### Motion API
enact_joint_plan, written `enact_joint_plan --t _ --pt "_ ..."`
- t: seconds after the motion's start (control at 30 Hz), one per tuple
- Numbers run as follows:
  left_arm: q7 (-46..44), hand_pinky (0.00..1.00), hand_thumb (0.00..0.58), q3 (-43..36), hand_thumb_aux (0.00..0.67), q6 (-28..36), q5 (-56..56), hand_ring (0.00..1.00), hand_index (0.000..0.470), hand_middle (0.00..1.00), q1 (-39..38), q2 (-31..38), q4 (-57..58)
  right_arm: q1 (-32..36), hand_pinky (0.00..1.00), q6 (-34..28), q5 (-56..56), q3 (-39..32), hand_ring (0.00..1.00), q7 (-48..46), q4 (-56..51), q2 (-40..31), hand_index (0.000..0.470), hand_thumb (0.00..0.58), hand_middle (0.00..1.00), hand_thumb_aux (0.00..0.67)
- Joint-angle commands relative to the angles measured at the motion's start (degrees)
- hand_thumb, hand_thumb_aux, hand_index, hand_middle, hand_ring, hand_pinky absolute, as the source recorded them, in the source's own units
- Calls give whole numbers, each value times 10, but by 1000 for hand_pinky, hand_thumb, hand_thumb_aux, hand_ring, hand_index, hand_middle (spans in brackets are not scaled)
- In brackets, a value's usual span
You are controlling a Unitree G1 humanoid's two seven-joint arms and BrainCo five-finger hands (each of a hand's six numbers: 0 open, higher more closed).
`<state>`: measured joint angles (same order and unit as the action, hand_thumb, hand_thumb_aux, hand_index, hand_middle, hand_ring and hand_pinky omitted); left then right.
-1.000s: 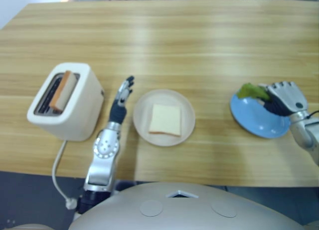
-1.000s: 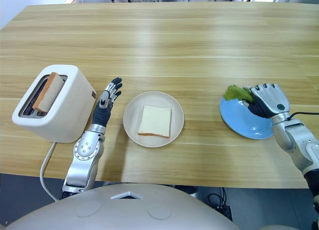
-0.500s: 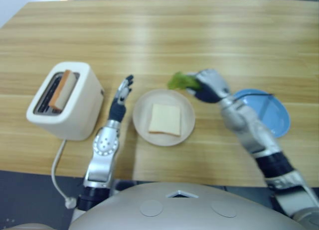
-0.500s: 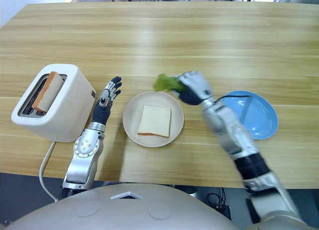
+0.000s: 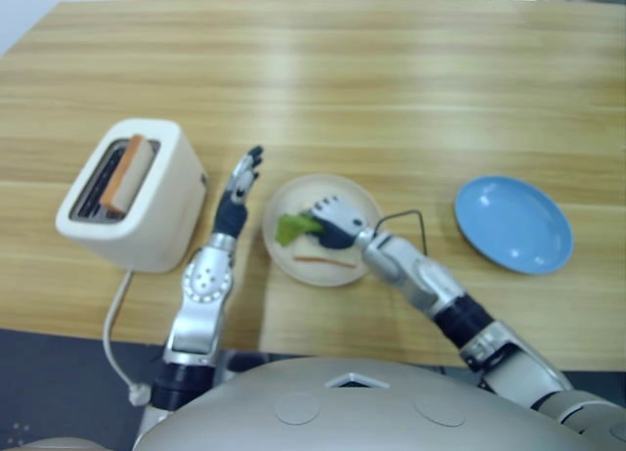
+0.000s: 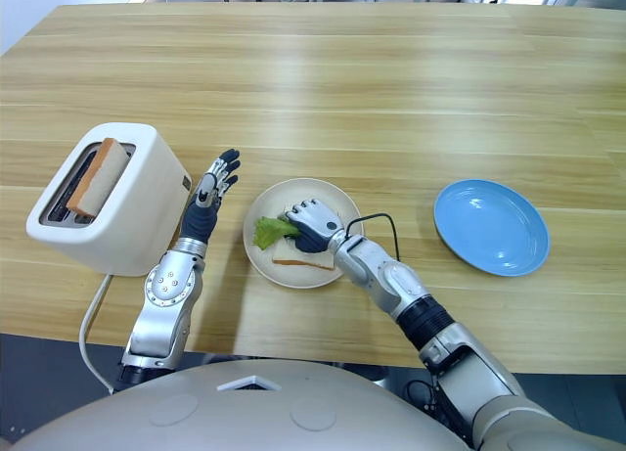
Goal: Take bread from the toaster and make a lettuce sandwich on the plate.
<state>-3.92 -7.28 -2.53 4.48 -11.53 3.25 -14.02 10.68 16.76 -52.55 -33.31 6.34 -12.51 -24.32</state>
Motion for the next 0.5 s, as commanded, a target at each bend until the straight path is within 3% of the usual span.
enact_joint_plan --t 0.03,0.3,0.5 --pt "-2 0 0 -2 0 8 3 0 0 0 0 3 7 -9 1000 -15 -14 19 1000 -9 34 -26 460 580 1000 670" --pt "-6 0 0 1 0 11 1 0 0 0 0 7 5 -33 1000 -38 -23 41 1000 -29 114 -54 460 580 1000 670" --pt "-9 0 0 4 0 12 0 0 0 0 -1 10 3 -38 1000 -39 -28 29 1000 -36 104 -45 460 580 1000 670"
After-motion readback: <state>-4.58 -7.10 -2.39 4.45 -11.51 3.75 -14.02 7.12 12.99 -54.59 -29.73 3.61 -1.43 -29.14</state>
